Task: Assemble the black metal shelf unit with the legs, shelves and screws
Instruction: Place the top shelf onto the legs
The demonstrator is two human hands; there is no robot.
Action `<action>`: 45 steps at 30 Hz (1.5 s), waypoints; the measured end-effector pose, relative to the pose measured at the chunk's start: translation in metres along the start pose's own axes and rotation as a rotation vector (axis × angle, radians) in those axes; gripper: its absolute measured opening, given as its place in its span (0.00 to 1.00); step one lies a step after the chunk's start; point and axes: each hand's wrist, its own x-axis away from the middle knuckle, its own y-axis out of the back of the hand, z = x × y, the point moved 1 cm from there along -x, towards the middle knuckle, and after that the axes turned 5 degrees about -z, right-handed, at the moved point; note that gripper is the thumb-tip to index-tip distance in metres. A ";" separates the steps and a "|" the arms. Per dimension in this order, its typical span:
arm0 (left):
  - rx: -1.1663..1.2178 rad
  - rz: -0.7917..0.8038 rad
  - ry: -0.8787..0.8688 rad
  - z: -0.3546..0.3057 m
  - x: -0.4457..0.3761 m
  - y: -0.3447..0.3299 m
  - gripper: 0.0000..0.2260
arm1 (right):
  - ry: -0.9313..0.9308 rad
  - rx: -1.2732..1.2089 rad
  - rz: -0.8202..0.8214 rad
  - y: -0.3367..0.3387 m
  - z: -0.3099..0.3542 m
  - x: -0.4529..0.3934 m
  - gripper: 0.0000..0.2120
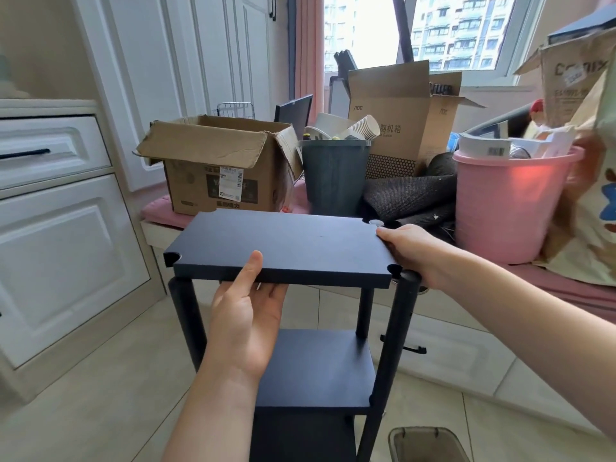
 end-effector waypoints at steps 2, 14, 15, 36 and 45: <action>0.006 0.006 0.003 0.002 -0.001 0.000 0.17 | 0.004 -0.001 -0.015 0.001 -0.001 -0.001 0.16; -0.027 0.010 -0.007 0.003 -0.003 0.002 0.14 | -0.043 -0.009 -0.033 0.003 0.001 -0.004 0.17; -0.028 0.012 -0.009 0.002 -0.003 0.002 0.16 | -0.047 -0.010 -0.033 0.002 0.000 -0.005 0.16; -0.145 0.071 0.037 0.002 -0.006 -0.002 0.13 | -0.032 0.112 -0.180 0.006 0.005 -0.005 0.11; -0.163 0.084 -0.037 0.010 0.000 -0.010 0.08 | -0.036 0.241 -0.194 0.010 0.012 -0.018 0.14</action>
